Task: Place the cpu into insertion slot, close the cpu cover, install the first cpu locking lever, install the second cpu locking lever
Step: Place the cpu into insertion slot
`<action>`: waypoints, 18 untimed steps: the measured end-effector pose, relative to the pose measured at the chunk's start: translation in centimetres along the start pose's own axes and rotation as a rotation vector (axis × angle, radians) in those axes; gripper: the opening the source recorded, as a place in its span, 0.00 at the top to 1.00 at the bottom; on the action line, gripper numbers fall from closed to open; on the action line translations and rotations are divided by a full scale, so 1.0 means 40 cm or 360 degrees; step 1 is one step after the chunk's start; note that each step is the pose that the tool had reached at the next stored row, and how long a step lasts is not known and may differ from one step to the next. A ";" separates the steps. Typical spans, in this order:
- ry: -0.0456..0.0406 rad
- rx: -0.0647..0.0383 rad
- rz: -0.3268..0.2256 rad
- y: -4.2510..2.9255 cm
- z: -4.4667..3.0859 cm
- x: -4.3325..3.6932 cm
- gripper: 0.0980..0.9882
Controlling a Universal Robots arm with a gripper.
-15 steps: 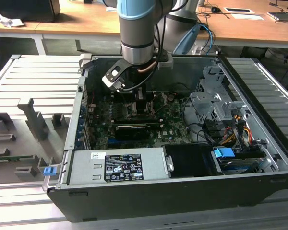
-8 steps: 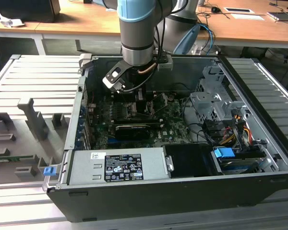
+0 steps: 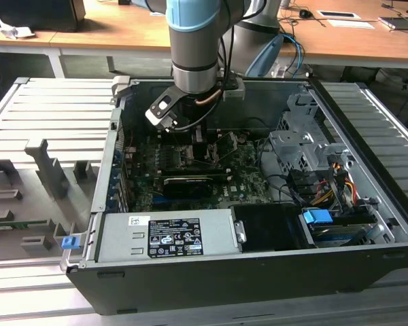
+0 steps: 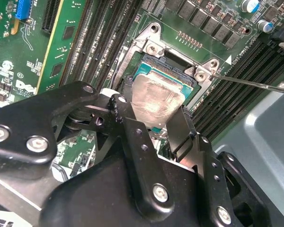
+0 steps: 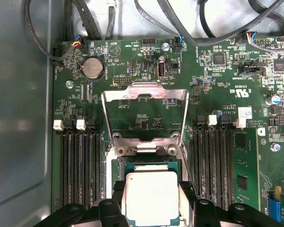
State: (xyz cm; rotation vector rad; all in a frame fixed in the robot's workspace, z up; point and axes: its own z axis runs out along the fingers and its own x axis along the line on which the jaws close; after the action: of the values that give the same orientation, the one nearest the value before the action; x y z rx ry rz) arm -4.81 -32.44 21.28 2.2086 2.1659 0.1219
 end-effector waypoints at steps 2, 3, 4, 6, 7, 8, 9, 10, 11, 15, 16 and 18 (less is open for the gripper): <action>0.0000 0.0000 0.0000 0.002 0.003 0.000 0.52; 0.0000 0.0000 0.0000 0.002 0.004 0.000 0.52; -0.0001 0.0000 0.0000 0.000 0.005 0.000 0.52; 0.0000 0.0000 0.0000 -0.001 0.008 0.000 0.52; -0.0001 0.0000 0.0000 -0.001 0.011 0.000 0.52; -0.0001 0.0000 0.0001 -0.002 0.014 0.001 0.52; -0.0001 0.0000 0.0003 -0.002 0.016 0.002 0.52; -0.0001 0.0000 0.0004 -0.002 0.017 0.003 0.52; -0.0001 0.0000 0.0004 -0.002 0.019 0.004 0.52; -0.0002 0.0000 0.0004 -0.003 0.025 0.006 0.52; -0.0002 0.0000 0.0005 -0.003 0.025 0.007 0.52; -0.0001 0.0000 0.0005 -0.003 0.027 0.009 0.52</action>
State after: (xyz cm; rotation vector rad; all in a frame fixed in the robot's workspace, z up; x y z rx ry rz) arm -4.82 -32.08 20.23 2.2115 2.1622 0.1212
